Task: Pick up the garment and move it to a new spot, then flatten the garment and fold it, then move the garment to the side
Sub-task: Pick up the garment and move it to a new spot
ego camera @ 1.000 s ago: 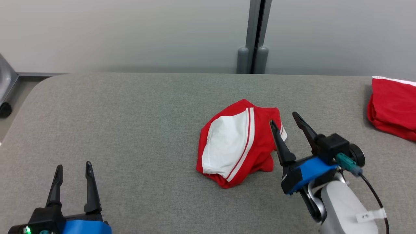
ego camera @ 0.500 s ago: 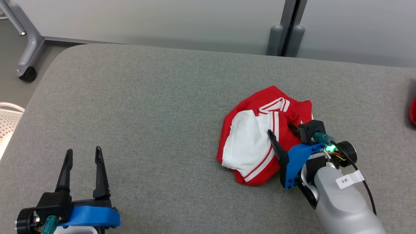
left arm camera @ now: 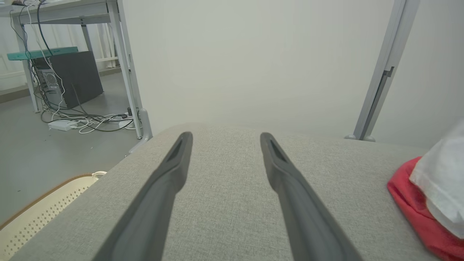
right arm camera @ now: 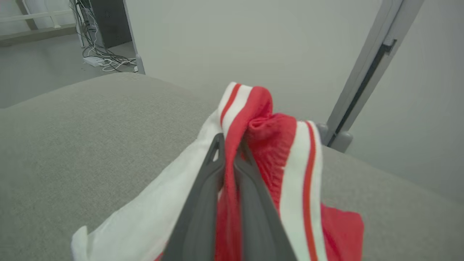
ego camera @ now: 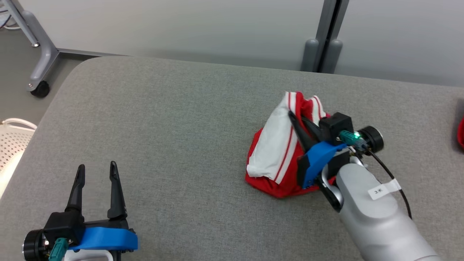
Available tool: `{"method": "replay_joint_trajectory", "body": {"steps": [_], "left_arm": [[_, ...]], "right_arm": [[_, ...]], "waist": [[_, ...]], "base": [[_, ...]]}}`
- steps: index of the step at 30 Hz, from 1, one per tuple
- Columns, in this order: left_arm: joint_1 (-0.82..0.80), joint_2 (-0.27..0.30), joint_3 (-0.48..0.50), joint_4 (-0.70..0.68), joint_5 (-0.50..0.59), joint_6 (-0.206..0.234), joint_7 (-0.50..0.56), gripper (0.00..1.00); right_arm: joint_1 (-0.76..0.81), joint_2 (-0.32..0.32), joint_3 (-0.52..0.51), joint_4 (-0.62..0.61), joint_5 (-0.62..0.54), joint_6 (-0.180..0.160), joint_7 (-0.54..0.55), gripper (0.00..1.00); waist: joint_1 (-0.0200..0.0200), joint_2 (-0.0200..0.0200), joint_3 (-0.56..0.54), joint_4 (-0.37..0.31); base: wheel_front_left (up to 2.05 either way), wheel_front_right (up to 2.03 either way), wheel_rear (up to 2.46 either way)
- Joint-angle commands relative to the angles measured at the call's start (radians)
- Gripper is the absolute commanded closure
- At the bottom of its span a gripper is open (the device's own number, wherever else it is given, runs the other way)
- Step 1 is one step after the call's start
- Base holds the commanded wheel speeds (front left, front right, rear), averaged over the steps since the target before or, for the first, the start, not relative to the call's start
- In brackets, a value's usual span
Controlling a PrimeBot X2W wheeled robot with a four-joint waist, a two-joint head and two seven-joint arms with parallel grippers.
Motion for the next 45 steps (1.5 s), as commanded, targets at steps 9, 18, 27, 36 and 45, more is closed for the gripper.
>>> {"method": "replay_joint_trajectory", "body": {"steps": [9, 18, 27, 36, 45], "left_arm": [[-0.001, -0.001, -0.020, 0.002, -0.014, 0.004, -0.004, 0.00], [0.006, -0.001, -0.022, 0.006, -0.026, 0.010, -0.004, 0.00], [0.021, -0.001, 0.009, -0.008, -0.006, 0.010, -0.004, 0.00], [0.039, -0.001, 0.045, -0.021, 0.020, -0.004, -0.004, 0.00], [0.053, -0.001, 0.057, -0.024, 0.029, -0.008, -0.004, 0.00]], "right_arm": [[-0.010, -0.001, 0.426, -0.207, 0.181, 0.001, -0.009, 1.00], [0.032, -0.002, 0.719, -0.199, 0.349, 0.000, -0.007, 0.00], [0.038, -0.005, 0.473, -0.197, 0.256, 0.000, -0.009, 0.00], [0.271, -0.070, 0.027, -0.392, 0.078, 0.001, -0.009, 0.00], [0.594, -0.019, -0.257, -0.592, -0.004, 0.001, -0.009, 0.00]], "waist": [[0.0000, -0.0002, -0.008, 0.068], [0.0000, -0.0002, 0.002, 0.084], [0.0000, -0.0002, -0.016, -0.016], [0.0000, -0.0002, -0.040, -0.102], [0.0000, -0.0002, -0.040, -0.145]], "base": [[0.00, 0.00, 0.00], [0.00, 0.00, 0.00], [0.00, 0.00, 0.00], [0.00, 0.00, 0.00], [0.00, 0.00, 0.00]]}}
